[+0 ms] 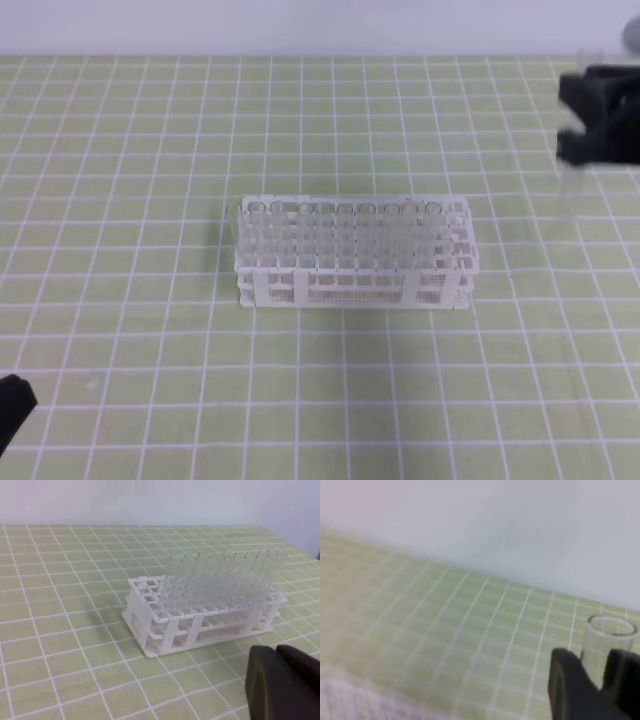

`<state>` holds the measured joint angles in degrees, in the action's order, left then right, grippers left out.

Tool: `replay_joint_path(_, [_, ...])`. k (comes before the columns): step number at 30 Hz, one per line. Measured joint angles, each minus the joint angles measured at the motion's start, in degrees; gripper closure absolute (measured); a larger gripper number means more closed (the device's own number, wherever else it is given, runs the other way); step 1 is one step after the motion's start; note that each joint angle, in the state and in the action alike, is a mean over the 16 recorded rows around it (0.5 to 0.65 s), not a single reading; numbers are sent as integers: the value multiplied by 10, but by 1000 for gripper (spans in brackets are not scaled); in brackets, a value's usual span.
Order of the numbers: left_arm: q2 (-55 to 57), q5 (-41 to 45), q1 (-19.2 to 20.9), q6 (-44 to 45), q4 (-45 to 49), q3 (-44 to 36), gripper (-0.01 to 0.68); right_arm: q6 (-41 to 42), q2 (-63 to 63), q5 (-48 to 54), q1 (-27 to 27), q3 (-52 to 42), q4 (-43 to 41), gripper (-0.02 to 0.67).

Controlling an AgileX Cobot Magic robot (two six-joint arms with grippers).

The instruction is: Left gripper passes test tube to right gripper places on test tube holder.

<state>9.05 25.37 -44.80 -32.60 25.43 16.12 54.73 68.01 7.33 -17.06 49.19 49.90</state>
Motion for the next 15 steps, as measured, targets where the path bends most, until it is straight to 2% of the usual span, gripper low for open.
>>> replay_joint_path(4, [-1,0,0,0,-1,0,675,-267,9,-118,-39,-10,-207,533])
replay_joint_path(8, [-1,0,0,0,-1,0,675,-483,26,-219,-69,-31,-379,533])
replay_joint_path(11, [-2,0,0,0,-2,0,675,-581,43,-276,-83,-47,-473,533])
replay_joint_path(15, [-1,-1,0,0,-1,0,675,-639,68,-323,-90,-63,-547,533])
